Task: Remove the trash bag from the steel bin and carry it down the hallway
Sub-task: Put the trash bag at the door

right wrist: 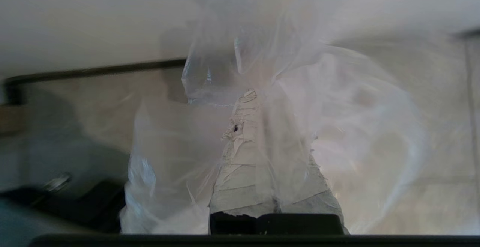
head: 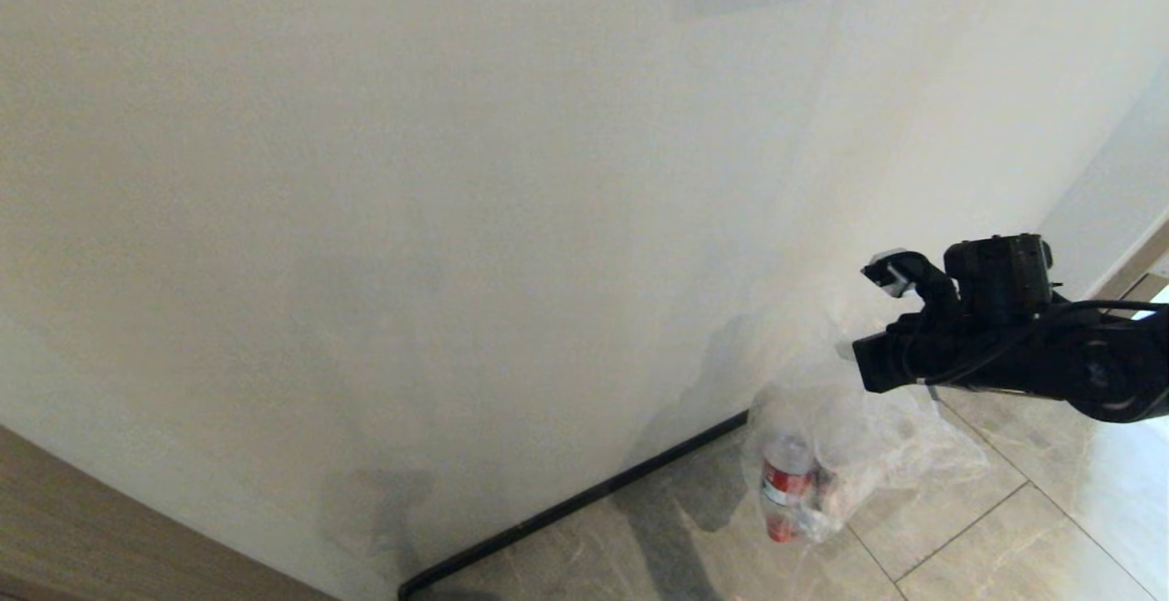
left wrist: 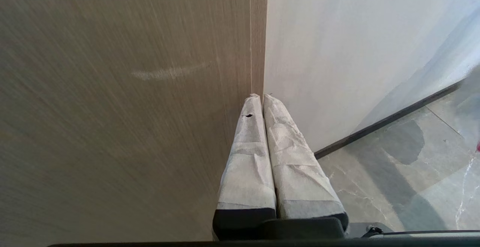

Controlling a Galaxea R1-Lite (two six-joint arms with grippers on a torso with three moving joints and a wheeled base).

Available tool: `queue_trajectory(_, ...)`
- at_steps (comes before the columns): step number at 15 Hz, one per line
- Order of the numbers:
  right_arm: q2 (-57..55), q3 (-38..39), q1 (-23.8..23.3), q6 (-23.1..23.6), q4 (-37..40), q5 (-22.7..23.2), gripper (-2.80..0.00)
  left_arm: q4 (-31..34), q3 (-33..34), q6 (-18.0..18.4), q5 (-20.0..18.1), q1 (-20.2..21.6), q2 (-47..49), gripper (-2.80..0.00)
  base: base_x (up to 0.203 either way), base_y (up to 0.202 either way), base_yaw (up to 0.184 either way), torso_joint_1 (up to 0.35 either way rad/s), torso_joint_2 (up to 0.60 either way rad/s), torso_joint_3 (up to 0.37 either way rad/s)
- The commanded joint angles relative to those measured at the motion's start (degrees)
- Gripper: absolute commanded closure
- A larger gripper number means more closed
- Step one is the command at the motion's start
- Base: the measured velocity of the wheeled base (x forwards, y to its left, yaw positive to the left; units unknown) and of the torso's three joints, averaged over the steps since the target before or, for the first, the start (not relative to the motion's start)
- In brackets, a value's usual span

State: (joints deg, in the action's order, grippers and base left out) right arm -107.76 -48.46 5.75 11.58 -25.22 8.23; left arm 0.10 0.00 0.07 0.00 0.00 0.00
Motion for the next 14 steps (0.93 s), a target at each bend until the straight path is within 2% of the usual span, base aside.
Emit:
queue_trajectory(1,-8.34,-2.71,0.21,1.7,-2.71,-0.07,0.0,-0.01,0.0,0.01,0.0,0.0,0.0,0.0,0.0,0.0,0.0,0.0,0.0,0.0)
queue_trajectory(3,-10.89,-2.58,0.22,3.46,-5.01,-0.12,0.0,-0.01,0.0,0.01,0.0,0.0,0.0,0.0,0.0,0.0,0.0,0.0,0.0,0.0)
queue_trajectory(9,-17.68,-3.25,0.21,3.88,-10.9,-0.26,0.0,-0.01,0.0,0.01,-0.08,0.0,0.0,0.0,0.0,0.0,0.0,0.0,0.0,0.0)
queue_trajectory(14,-20.99,-4.71,0.57,4.07,-11.25,-0.16,0.0,-0.01,0.0,0.01,0.0,0.0,0.0,0.0,0.0,0.0,0.0,0.0,0.0,0.0)
